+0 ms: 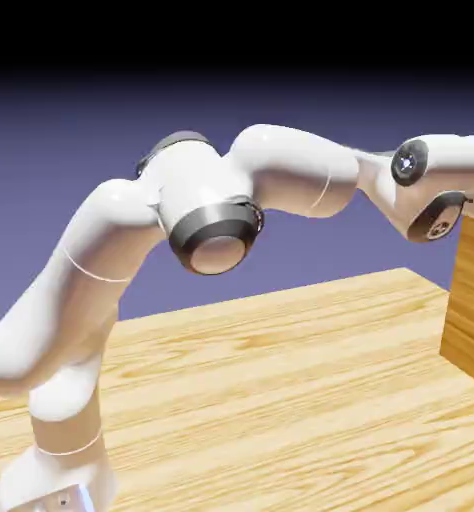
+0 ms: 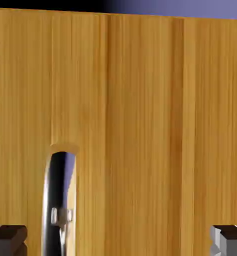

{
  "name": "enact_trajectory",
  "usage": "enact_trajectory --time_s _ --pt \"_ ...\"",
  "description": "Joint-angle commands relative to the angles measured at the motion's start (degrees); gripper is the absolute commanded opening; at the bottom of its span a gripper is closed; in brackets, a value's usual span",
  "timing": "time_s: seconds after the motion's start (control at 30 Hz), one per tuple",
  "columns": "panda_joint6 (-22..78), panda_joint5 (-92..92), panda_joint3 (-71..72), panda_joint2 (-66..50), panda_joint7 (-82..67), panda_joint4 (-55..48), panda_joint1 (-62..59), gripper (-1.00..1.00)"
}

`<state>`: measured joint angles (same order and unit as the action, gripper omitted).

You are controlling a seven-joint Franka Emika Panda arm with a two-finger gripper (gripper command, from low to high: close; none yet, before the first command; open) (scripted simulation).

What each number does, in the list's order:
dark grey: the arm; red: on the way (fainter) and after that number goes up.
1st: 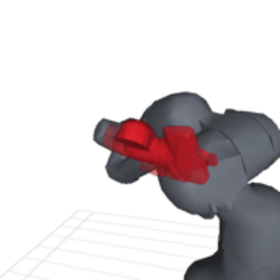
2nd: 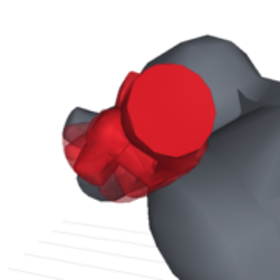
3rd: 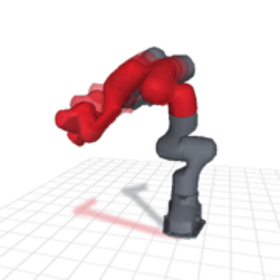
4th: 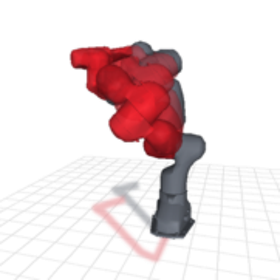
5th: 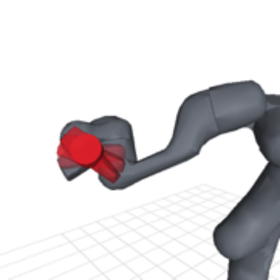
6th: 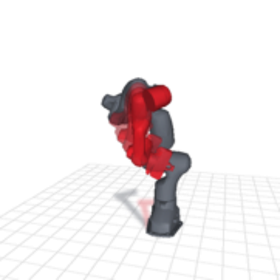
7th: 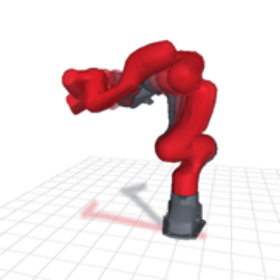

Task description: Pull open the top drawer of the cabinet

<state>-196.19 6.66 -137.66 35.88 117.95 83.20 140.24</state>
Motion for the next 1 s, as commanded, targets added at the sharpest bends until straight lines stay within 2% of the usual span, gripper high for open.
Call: enact_trajectory --time_s 0.0,0.2,0.6,0.63,0.97 --pt "-0.3 0.1 -2.1 0.0 1.1 -1.2 2.1 0.0" --pt "-1.9 0.6 -11.9 0.3 6.5 -6.7 12.1 0.0" --pt "7.7 0.1 -15.6 13.5 3.7 -30.5 20.5 0.0" --pt "7.7 0.1 -15.6 13.5 3.7 -30.5 20.5 -1.0" --pt "6.6 -19.7 -10.6 12.1 -18.7 -29.3 20.3 -1.0"
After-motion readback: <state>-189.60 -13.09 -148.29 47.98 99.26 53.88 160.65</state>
